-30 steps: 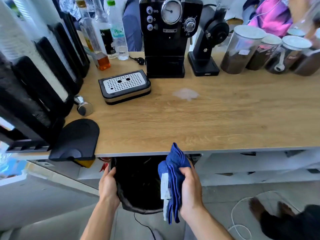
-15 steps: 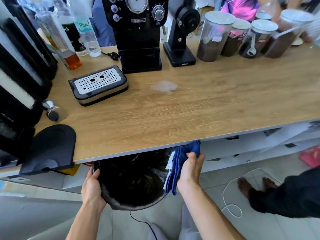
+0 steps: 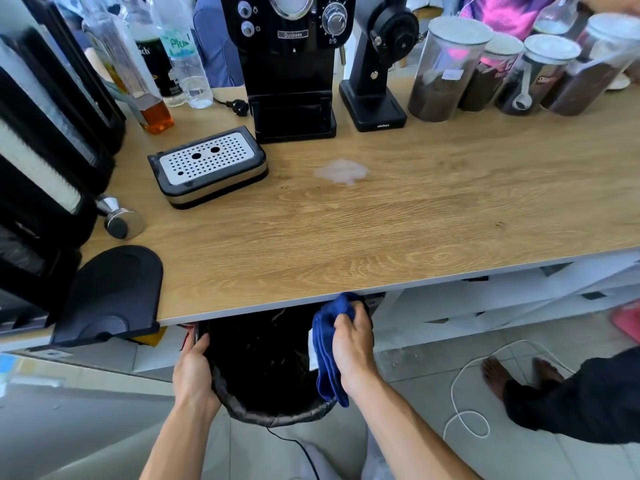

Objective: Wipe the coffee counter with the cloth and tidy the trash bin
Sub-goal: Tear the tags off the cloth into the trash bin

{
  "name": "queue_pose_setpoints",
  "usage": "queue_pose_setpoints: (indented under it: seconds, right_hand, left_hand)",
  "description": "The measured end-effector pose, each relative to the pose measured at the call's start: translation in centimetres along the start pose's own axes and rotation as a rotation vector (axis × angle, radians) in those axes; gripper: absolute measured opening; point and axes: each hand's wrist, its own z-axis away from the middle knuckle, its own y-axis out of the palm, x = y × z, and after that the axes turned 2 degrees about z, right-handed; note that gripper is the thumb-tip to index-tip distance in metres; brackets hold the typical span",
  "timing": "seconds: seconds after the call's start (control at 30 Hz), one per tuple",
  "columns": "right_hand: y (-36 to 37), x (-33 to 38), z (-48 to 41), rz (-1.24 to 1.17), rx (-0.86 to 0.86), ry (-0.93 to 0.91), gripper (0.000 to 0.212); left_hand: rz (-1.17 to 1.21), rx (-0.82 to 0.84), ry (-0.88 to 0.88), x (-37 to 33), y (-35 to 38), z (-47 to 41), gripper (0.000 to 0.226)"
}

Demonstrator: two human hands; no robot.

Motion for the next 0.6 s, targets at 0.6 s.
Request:
queue_pose_setpoints:
  seconds: [0.6]
  right_hand:
    - [0.8, 0.9, 0.9, -0.032, -0.13, -0.075, 0.022]
  left_hand:
    - [0.002, -0.022, -0.006, -0.5, -0.1, 0.3, 0.038]
